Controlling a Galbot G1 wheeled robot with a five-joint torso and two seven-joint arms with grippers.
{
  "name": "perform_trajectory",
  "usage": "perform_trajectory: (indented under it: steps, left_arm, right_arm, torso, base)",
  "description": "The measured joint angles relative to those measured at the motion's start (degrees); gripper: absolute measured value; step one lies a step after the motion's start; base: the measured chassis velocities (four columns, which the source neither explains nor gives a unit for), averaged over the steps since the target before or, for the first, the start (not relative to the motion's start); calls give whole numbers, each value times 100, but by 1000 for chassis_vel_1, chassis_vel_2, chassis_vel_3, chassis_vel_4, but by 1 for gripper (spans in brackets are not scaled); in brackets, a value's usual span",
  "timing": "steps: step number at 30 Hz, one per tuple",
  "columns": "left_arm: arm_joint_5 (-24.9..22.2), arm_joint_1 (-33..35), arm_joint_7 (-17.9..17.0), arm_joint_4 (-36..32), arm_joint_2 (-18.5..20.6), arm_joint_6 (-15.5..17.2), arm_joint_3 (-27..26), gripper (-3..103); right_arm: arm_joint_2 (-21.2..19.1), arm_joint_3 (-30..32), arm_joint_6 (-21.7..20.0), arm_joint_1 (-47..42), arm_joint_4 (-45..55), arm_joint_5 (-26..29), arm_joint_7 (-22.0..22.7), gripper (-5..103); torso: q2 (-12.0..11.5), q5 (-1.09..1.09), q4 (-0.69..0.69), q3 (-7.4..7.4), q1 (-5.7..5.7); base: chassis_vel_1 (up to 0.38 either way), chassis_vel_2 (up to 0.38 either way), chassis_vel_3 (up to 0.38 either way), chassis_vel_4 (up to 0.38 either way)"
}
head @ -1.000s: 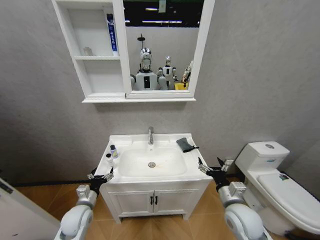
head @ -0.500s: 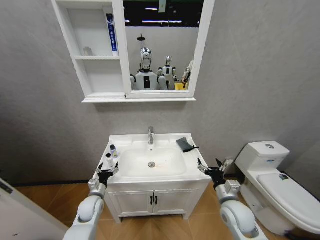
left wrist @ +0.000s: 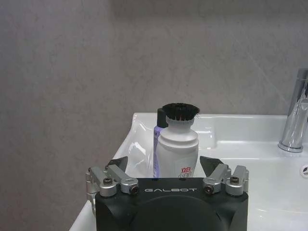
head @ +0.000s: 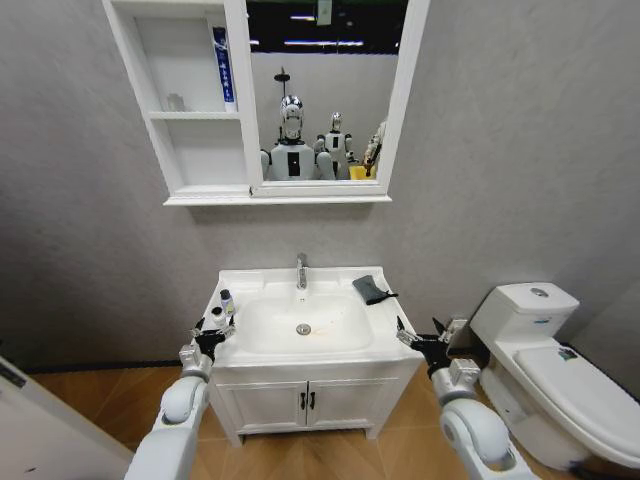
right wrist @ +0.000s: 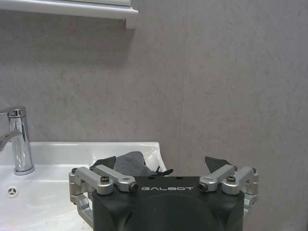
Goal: Move facial cleanser and shampoo from washbasin to cabinet, then wipe washbasin with towel.
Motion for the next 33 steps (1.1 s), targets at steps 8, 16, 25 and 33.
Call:
perform_trajectory:
  steps: [8, 16, 25, 33]
  left_arm:
    - [23, 54, 40, -74, 24, -5, -21, 55]
    - [-864, 477, -619, -1468, 814, 727, -14, 39]
    - [-3926, -12, -2255, -3017, 3156, 2539, -598, 39]
    - [-5837, -2318, -2657, -2478, 4701, 2982, 36, 39]
  right_arm:
    - [-22, -13, 1, 7, -13, -3, 3, 100]
    - [98, -130, -9, 107, -74, -139, -10, 100]
    - [262, -336, -28, 216, -207, -362, -74, 100]
    - [252, -379, -22, 243, -360, -571, -112, 100]
  torso:
    - [0, 0, 0, 0, 0]
    - [0, 1, 0, 0, -1]
    - [1, 2, 0, -1, -1]
    - [0, 0, 1, 0, -1]
  base:
    - [0, 0, 0, 0]
    - [0, 0, 0, 0]
    - [0, 0, 0, 0]
    - [0, 0, 0, 0]
